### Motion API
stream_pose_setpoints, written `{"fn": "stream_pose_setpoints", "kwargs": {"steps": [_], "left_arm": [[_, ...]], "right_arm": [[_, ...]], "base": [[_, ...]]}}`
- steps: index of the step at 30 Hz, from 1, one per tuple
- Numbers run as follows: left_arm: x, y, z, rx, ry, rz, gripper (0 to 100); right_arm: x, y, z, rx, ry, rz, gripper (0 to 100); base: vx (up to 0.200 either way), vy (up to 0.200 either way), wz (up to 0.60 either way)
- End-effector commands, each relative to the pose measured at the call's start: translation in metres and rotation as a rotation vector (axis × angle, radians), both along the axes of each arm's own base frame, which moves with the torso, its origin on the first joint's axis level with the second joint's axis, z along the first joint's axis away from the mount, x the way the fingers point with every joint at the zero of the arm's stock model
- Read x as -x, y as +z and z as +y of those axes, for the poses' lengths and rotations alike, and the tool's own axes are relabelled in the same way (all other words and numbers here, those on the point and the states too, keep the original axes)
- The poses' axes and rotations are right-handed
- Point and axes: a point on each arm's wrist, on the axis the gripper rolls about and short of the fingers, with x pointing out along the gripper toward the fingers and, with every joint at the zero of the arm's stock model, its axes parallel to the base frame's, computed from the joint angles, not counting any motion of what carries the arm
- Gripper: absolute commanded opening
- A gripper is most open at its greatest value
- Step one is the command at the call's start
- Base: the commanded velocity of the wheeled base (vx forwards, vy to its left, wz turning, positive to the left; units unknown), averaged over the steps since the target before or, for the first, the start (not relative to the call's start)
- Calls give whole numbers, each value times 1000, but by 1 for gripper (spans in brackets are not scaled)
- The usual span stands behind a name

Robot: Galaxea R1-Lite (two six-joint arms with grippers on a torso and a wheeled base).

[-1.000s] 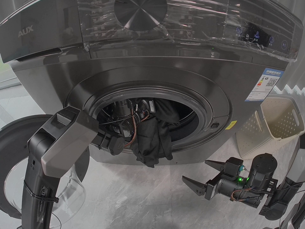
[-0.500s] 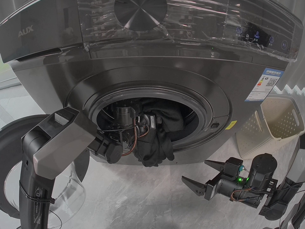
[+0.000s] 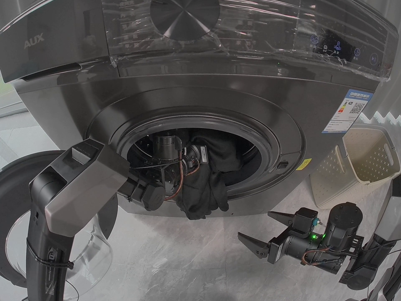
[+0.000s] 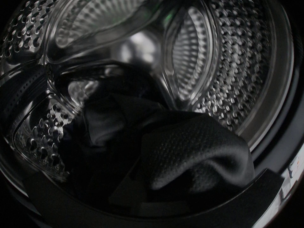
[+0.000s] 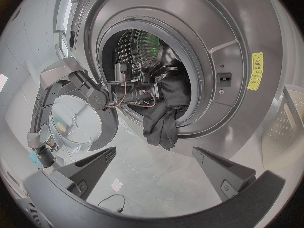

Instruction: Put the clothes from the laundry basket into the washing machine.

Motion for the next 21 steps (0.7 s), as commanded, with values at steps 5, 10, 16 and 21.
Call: {"fn": "stream_pose_setpoints", "kwargs": {"steps": [5,10,16,21], "left_arm": [[-38,16,1,155,118,-125,0],[-48,35,3,209,176,-206,0],[-42,31,3,192,188,-180,100],[-15,45,-1,195,152,-122,100]], "right_arm": [[0,-3,1,7,2,8,100],[-1,-3,1,8,2,10,100],[0,-4,1,10,0,12,100],[0,-4,1,9,2,11,100]], "base": [[0,0,0],[0,0,0],[0,0,0],[0,0,0]]}}
